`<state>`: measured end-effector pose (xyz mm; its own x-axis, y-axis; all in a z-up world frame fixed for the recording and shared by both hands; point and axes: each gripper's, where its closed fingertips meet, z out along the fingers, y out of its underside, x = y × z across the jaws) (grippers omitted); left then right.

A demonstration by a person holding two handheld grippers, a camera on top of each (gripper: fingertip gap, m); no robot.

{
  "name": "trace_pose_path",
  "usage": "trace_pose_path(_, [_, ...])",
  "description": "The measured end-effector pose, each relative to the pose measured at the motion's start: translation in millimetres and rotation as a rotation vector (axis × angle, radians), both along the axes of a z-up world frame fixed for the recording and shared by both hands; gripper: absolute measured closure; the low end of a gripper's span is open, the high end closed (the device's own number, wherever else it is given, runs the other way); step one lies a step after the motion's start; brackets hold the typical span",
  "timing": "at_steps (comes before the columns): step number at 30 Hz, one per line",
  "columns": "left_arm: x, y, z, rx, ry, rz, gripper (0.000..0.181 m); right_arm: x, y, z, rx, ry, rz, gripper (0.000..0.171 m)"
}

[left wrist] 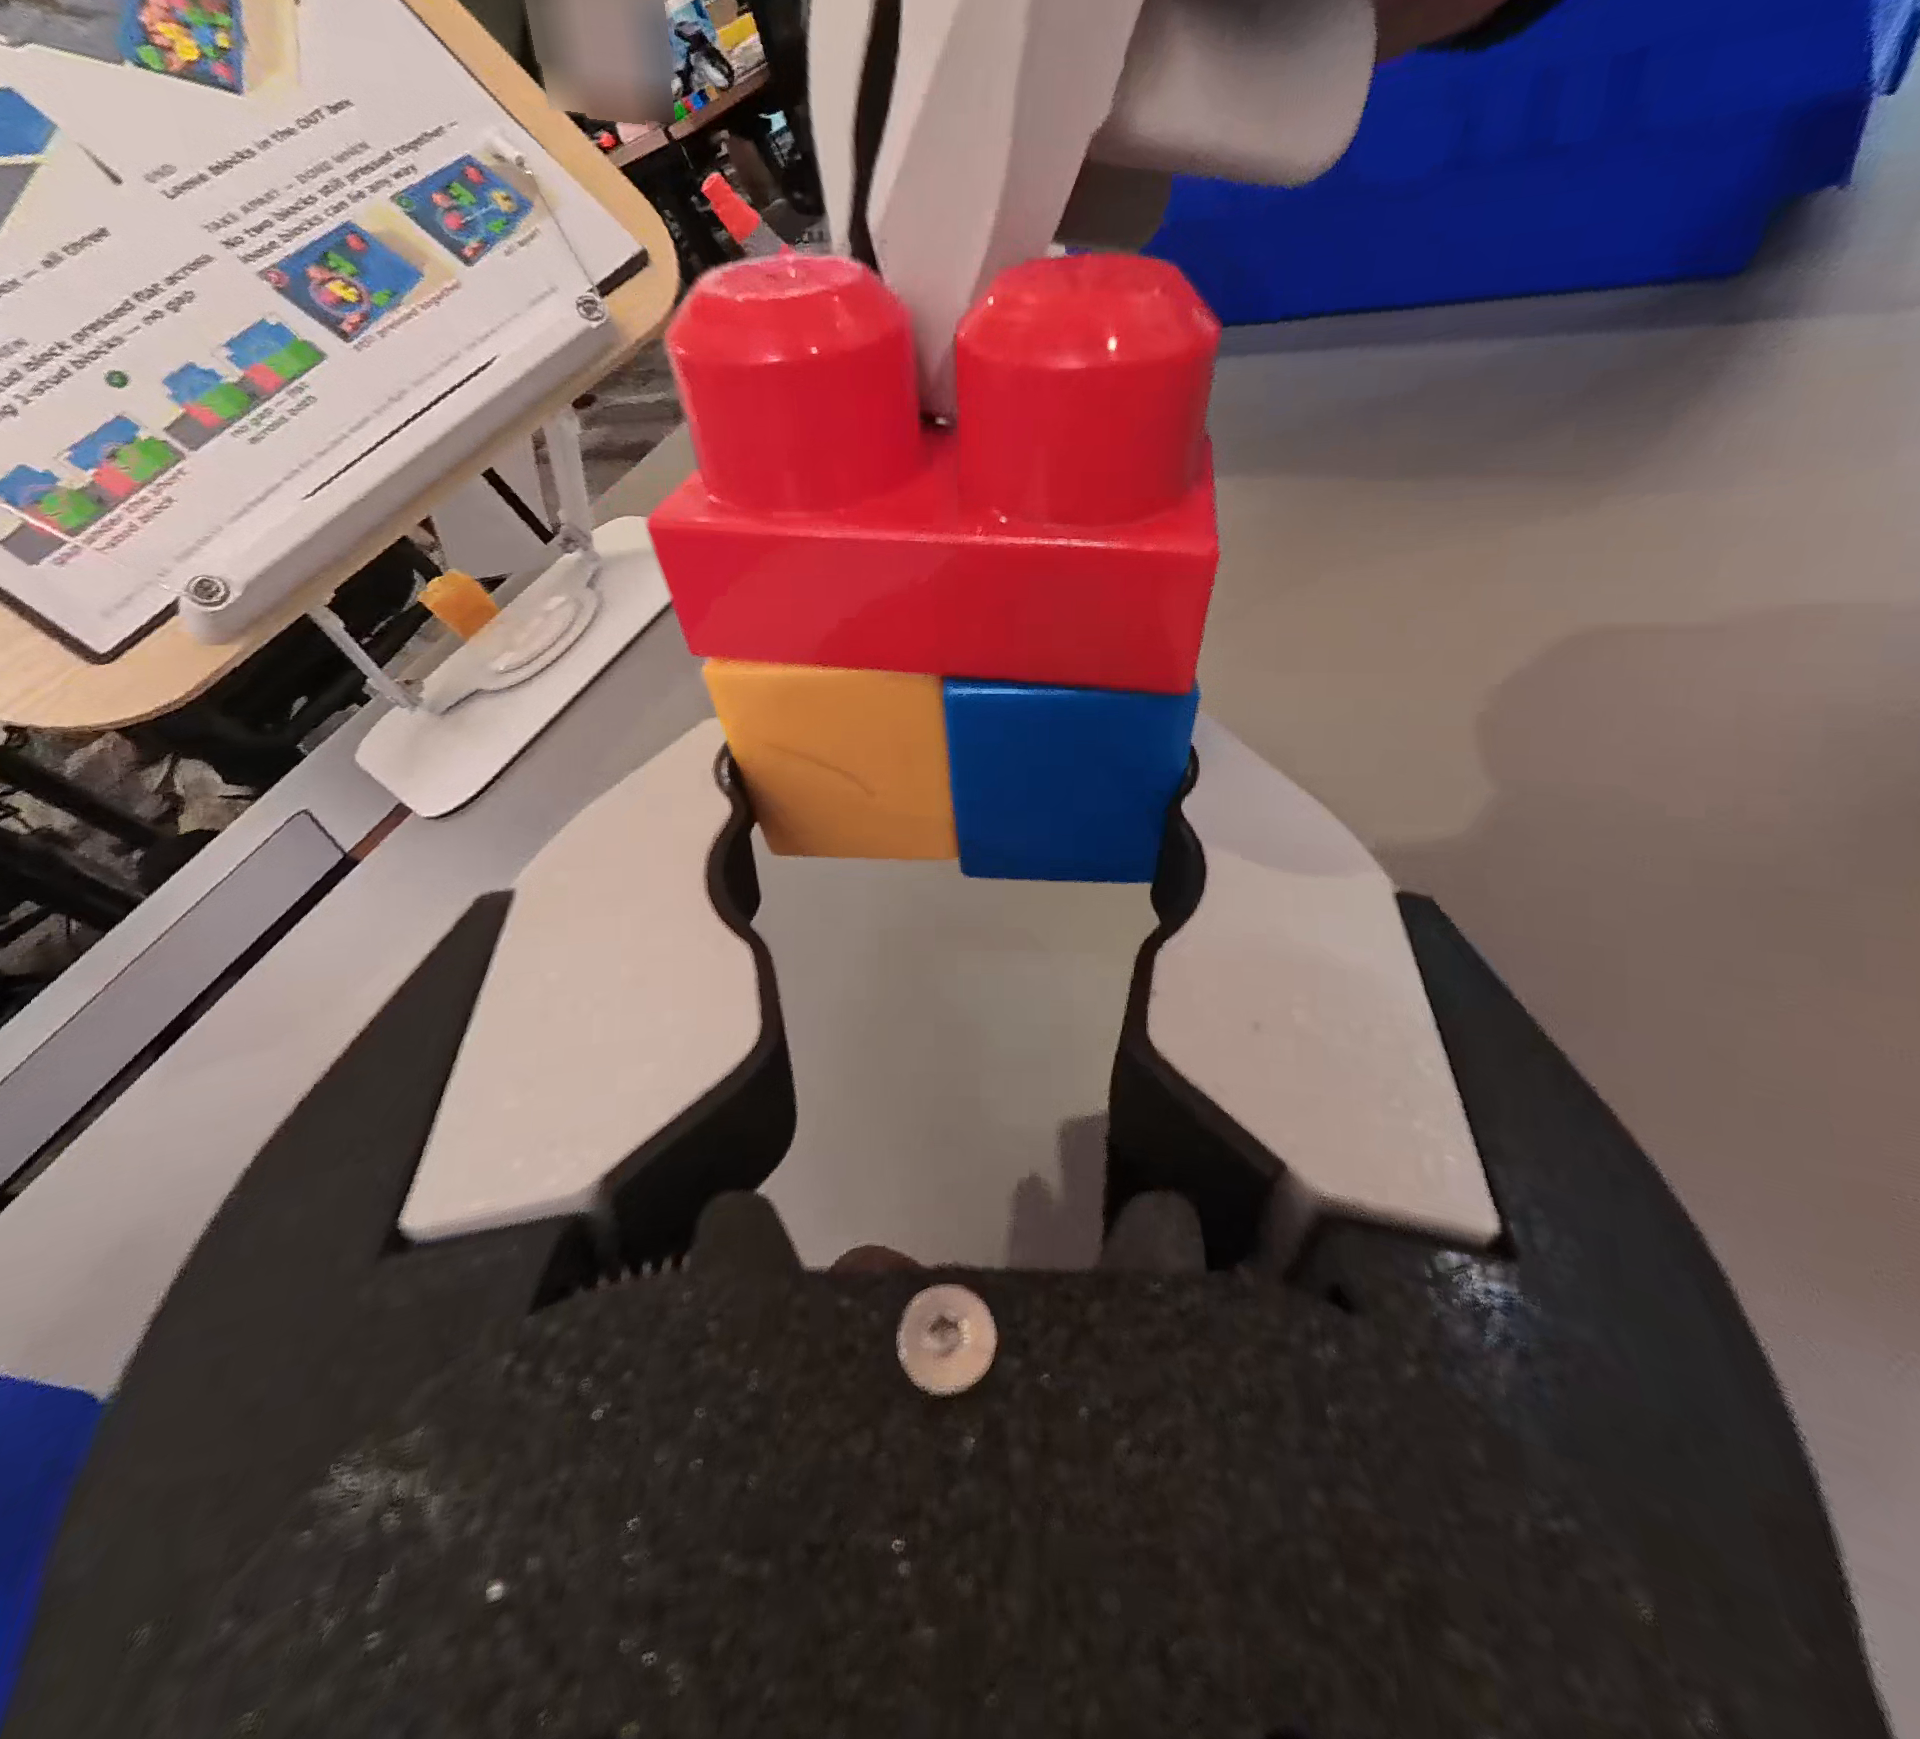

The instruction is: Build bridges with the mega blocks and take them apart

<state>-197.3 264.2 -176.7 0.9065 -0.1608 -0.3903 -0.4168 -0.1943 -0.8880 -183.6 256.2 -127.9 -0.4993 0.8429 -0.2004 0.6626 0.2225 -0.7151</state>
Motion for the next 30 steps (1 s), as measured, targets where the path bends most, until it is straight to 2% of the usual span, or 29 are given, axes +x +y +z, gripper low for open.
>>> trace_pose_path(17, [4.6, -2.0, -9.6, -0.039, -0.018, -0.027, 0.107, -0.1, -0.6, -11.2, 0.038, -0.04, 0.024, 0.171])
trace_pose_path(22, [-2.1, 2.1, -12.3, -0.047, -0.004, 0.012, 0.107, -5.9, 3.9, -12.9, 0.028, -0.016, 0.003, 0.171])
trace_pose_path(24, [-8.5, 5.6, -10.7, -0.025, 0.008, 0.045, 0.106, -11.5, 8.5, -10.6, 0.035, 0.015, -0.039, 0.171])
trace_pose_path(27, [-19.6, 9.4, -0.2, 0.009, -0.075, 0.092, 0.106, -18.7, 21.3, -0.9, 0.082, 0.102, -0.153, 0.17])
trace_pose_path(30, [-35.0, 10.6, 5.1, 0.021, -0.119, 0.176, 0.106, -17.4, 25.3, 1.5, 0.112, 0.183, -0.264, 0.134])
